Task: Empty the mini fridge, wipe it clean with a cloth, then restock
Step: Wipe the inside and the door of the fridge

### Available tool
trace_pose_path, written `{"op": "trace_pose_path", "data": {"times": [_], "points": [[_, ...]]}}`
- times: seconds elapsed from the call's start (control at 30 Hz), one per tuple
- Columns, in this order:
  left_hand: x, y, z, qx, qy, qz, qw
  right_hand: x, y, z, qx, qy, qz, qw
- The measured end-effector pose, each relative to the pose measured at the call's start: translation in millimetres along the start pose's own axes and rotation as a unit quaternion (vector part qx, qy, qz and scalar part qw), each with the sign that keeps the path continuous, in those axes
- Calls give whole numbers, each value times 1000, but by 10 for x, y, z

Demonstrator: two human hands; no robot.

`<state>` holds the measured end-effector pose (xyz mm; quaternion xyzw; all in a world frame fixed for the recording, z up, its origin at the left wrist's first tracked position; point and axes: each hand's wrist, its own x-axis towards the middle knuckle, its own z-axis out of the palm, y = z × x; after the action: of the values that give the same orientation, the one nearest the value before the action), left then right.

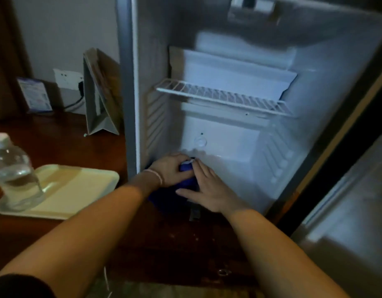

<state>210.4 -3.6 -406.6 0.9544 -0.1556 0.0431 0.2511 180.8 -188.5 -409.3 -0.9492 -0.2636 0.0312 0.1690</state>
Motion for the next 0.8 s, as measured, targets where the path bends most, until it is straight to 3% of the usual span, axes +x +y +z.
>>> {"op": "trace_pose_path", "data": {"times": [0.13,0.4,0.63,0.8], "points": [[-45,-74,27,10,12,45,999,96,134,297,110,61,-20,992],[-190,-102,59,78,63,76,992,216,284,343,122,99,-63,986],[-258,-53,215,-23,143,97,985,307,85,493,139,171,-70,973],[-220,75,215,-50,118,75,989,277,52,396,114,195,-75,971]]}}
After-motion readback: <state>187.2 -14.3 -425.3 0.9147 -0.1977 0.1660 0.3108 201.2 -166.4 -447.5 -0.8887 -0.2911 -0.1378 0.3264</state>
